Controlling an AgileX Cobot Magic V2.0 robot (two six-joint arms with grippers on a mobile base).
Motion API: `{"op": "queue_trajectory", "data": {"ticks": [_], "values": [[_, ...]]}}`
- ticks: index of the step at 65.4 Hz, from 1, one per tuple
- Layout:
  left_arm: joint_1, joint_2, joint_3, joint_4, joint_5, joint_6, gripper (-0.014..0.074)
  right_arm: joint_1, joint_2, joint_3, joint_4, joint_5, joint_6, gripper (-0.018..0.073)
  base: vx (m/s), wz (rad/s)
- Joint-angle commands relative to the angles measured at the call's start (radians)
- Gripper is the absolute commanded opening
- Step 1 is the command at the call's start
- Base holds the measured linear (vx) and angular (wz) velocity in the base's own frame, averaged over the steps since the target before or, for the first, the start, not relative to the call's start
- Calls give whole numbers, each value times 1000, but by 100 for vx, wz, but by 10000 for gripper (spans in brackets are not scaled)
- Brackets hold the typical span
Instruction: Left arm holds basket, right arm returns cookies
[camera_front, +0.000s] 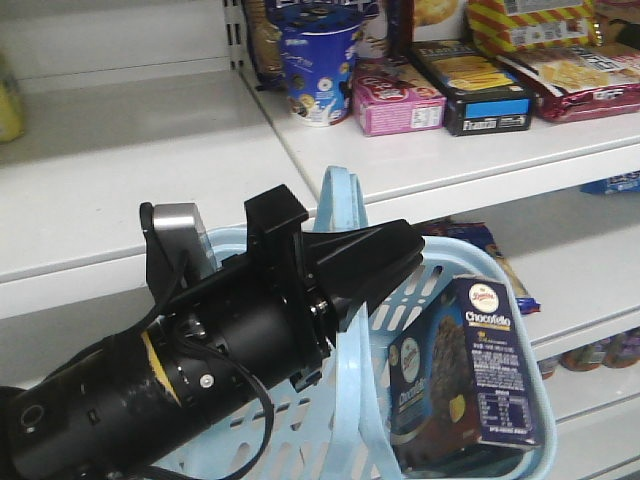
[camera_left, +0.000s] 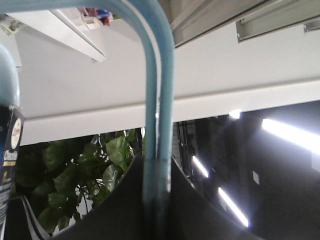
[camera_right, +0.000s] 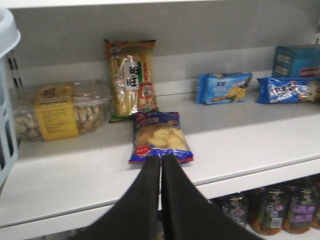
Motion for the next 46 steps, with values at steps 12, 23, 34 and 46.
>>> {"op": "queue_trajectory", "data": {"ticks": [12, 23, 34, 46], "values": [[11, -34, -31, -10, -113, 16, -6, 0, -11, 0, -9, -76, 0, -8, -11, 46], [11, -34, -31, -10, -113, 16, -6, 0, -11, 0, -9, -76, 0, -8, -12, 46], [11, -34, -31, -10, -114, 16, -6, 0, -11, 0, -9, -76, 0, -8, -10, 41], [11, -34, -31, -10, -114, 16, -6, 0, -11, 0, -9, -76, 0, -8, -7, 29]]}}
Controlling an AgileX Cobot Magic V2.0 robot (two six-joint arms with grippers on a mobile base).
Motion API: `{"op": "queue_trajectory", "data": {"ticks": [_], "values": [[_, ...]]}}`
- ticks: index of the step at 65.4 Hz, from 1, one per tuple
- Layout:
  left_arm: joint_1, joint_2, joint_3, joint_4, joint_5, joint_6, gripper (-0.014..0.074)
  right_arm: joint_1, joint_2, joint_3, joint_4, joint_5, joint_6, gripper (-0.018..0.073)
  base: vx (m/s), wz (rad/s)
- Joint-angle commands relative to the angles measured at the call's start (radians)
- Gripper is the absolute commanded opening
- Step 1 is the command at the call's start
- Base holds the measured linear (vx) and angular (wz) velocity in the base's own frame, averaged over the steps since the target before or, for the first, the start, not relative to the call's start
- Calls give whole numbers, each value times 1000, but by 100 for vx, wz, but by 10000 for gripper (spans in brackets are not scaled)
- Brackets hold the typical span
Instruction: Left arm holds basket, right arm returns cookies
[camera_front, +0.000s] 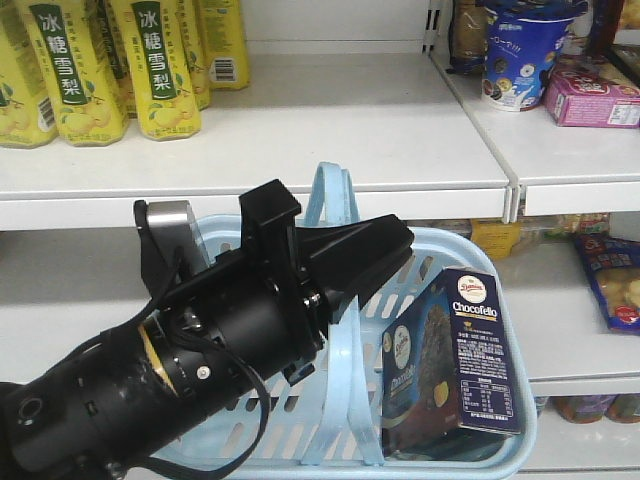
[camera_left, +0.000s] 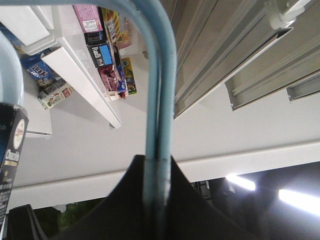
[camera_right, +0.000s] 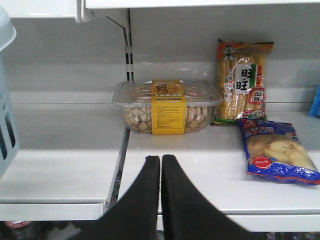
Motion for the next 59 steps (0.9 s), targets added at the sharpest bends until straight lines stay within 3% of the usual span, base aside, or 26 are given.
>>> {"op": "queue_trajectory", "data": {"ticks": [1, 59], "values": [[1, -34, -33, 2, -119, 4, -6, 0, -11, 0, -9, -76, 0, -8, -5, 19], [1, -34, -33, 2, -119, 4, -6, 0, -11, 0, -9, -76, 0, -8, 0, 2]]}}
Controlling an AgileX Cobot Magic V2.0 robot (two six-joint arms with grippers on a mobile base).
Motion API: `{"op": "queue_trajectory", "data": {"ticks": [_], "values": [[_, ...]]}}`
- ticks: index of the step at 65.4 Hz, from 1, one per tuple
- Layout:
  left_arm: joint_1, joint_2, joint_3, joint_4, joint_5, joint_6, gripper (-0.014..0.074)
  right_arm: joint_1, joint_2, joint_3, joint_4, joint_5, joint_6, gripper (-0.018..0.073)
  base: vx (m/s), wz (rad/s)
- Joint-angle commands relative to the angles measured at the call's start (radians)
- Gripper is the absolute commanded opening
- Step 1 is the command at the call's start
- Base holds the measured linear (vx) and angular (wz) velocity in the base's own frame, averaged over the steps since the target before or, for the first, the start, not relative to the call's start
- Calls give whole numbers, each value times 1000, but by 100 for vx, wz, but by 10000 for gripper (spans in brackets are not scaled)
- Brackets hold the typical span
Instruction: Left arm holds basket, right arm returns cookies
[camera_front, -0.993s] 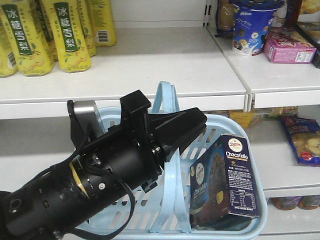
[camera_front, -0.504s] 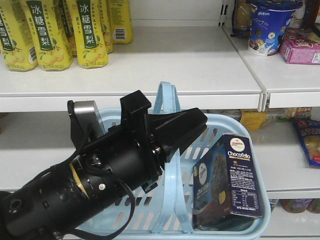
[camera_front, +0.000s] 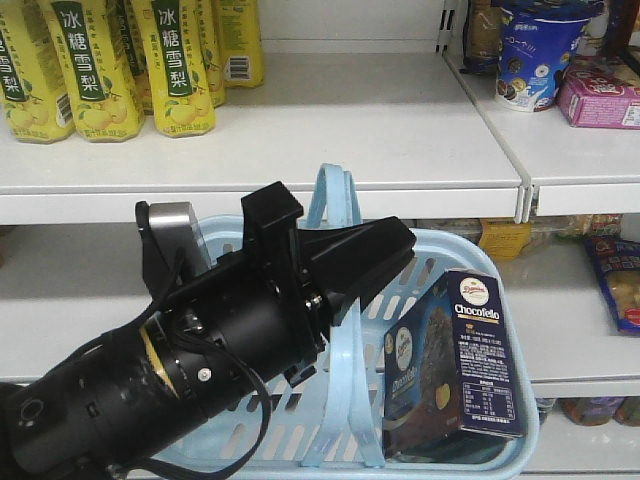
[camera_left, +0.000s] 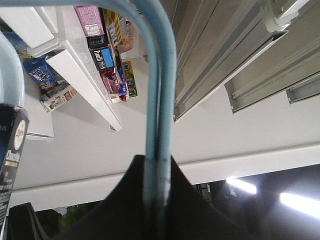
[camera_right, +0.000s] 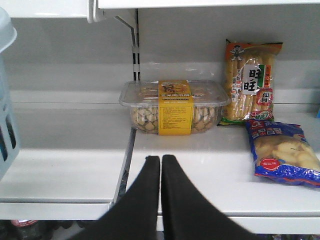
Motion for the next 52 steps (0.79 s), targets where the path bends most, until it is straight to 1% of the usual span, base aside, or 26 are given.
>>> {"op": "queue_trajectory", "data": {"ticks": [1, 33, 43, 52], "values": [[1, -34, -34, 2, -119, 4, -6, 0, -11, 0, -9, -76, 0, -8, 0, 0], [1, -34, -34, 2, -119, 4, -6, 0, -11, 0, -9, -77, 0, -8, 0, 0], [1, -34, -34, 2, -119, 4, -6, 0, -11, 0, 7, -84, 4, -8, 0, 0], [1, -34, -34, 2, -118, 4, -6, 0, -11, -17, 15, -165, 3, -4, 0, 0]]}}
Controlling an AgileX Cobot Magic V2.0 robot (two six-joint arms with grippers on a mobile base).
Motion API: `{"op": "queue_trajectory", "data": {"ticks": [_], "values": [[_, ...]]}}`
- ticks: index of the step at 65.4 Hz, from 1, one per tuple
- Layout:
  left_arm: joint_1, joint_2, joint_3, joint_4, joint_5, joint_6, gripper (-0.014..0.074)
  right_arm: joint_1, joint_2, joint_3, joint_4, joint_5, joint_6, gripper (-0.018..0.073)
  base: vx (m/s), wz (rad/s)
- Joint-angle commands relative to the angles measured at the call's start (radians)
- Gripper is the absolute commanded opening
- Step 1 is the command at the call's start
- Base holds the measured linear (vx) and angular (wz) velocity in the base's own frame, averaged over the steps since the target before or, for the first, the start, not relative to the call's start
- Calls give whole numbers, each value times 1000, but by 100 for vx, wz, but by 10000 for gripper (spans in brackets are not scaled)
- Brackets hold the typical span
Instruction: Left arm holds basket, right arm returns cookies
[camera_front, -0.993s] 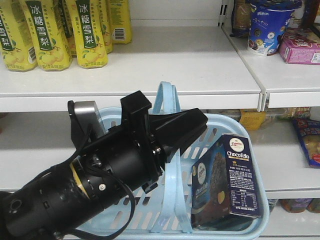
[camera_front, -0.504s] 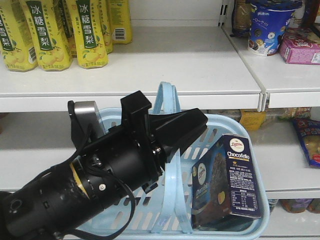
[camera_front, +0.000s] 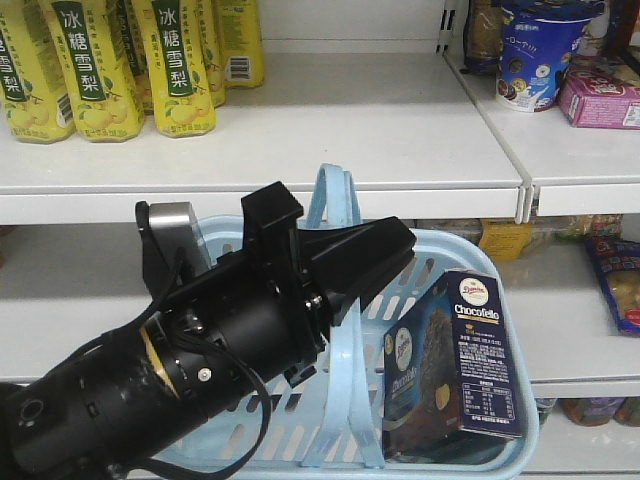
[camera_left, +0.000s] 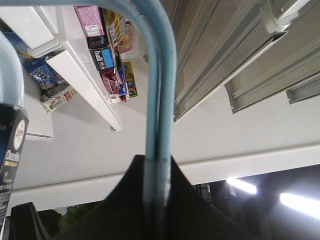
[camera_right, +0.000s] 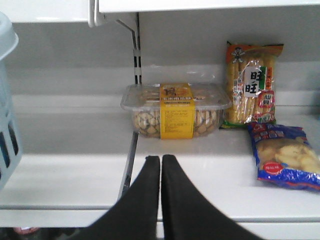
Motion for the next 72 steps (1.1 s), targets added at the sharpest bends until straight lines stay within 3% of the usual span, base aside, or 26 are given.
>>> {"op": "queue_trajectory", "data": {"ticks": [1, 20, 43, 57, 66, 72], "values": [[1, -34, -34, 2, -118, 4, -6, 0, -11, -26, -2, -139, 1, -3, 0, 0], [1, -34, -34, 2, -118, 4, -6, 0, 100, -278, -29, -37, -2, -3, 0, 0], [1, -34, -34, 2, -118, 4, -6, 0, 417, -697, -77, 279, -2, -3, 0, 0], [1, -34, -34, 2, -117, 4, -6, 0, 476, -735, -84, 352, -2, 6, 0, 0], [1, -34, -34, 2, -117, 4, -6, 0, 476, -735, -93, 350, -2, 98, 0, 0], [1, -34, -34, 2, -116, 4, -6, 0, 476, -735, -126, 350, -6, 257, 0, 0]]}}
